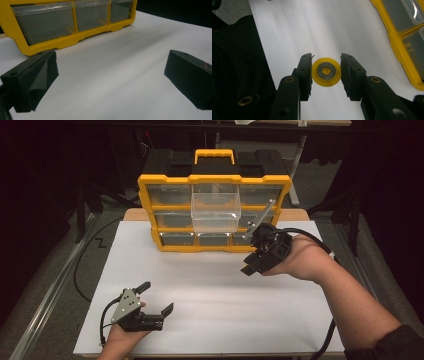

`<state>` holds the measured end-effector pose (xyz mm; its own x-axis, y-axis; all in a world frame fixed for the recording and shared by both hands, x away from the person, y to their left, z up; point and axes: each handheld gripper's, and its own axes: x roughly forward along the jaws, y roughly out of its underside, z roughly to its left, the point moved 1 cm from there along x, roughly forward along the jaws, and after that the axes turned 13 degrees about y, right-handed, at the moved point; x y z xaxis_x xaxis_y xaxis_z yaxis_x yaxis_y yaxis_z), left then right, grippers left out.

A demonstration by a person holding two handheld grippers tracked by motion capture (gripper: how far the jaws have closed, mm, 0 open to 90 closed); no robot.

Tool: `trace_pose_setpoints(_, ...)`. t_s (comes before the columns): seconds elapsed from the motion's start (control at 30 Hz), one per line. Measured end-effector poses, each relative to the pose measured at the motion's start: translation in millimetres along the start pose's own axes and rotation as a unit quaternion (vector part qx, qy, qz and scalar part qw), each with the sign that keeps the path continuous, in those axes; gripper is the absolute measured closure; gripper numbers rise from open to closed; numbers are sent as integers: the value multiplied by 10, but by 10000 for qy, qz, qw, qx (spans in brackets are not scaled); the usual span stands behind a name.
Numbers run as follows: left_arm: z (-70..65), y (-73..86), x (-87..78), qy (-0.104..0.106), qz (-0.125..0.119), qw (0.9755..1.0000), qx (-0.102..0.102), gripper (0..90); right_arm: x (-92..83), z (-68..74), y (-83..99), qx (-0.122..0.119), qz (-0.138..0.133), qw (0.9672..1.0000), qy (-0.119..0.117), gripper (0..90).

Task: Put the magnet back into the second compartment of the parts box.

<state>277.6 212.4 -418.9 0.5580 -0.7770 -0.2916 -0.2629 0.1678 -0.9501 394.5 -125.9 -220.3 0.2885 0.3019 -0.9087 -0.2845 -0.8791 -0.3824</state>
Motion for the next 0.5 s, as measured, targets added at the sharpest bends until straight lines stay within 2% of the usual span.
trace_pose_setpoints(0.33, -22, 2, 3, -4, 31, 10000, 47, 1, -96, 5, -155, -129, -109, 9998, 42, 641)
trace_pose_setpoints(0.5, -32, 5, -9, -22, 9, 10000, 71, 1, -127, 16, -211, -158, -79, 9998, 71, 641)
